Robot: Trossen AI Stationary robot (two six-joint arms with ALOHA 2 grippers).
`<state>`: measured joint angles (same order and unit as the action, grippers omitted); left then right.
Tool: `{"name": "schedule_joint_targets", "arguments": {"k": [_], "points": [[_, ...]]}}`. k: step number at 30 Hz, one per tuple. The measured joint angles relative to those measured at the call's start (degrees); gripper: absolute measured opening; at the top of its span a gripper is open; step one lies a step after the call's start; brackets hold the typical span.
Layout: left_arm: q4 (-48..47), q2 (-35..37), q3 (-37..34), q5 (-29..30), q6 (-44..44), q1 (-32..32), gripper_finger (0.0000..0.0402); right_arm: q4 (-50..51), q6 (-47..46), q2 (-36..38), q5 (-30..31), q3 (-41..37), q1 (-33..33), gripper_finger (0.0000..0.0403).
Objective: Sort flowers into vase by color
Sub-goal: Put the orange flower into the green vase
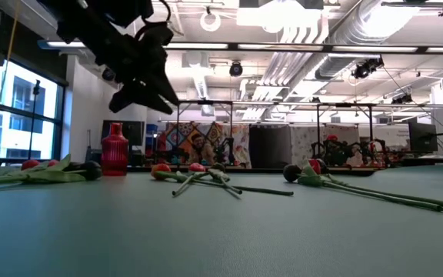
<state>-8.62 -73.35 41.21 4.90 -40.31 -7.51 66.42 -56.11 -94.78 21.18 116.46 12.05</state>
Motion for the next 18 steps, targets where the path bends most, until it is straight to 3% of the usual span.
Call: {"name": "schedule_joint_targets", "arguments": {"k": [9,14,18], "points": [[-6.78,7.98,0.00,-1.42,7.75,-0.36,0.0101,-10.07,5.55,-8.75,-10.67,0.00,-6.88,0.0099],[-10.52,15.83,0.00,-1.26,12.30,-2.16,0.0101,-10.98,4.51,-12.72,-11.31,0.02,-8.17,0.0099],[-16.84,20.87,0.00,-1.22,12.53,-2.69,0.0101,-18.68,5.02,-16.20,-14.37,0.02,-8.36,0.0099]]}}
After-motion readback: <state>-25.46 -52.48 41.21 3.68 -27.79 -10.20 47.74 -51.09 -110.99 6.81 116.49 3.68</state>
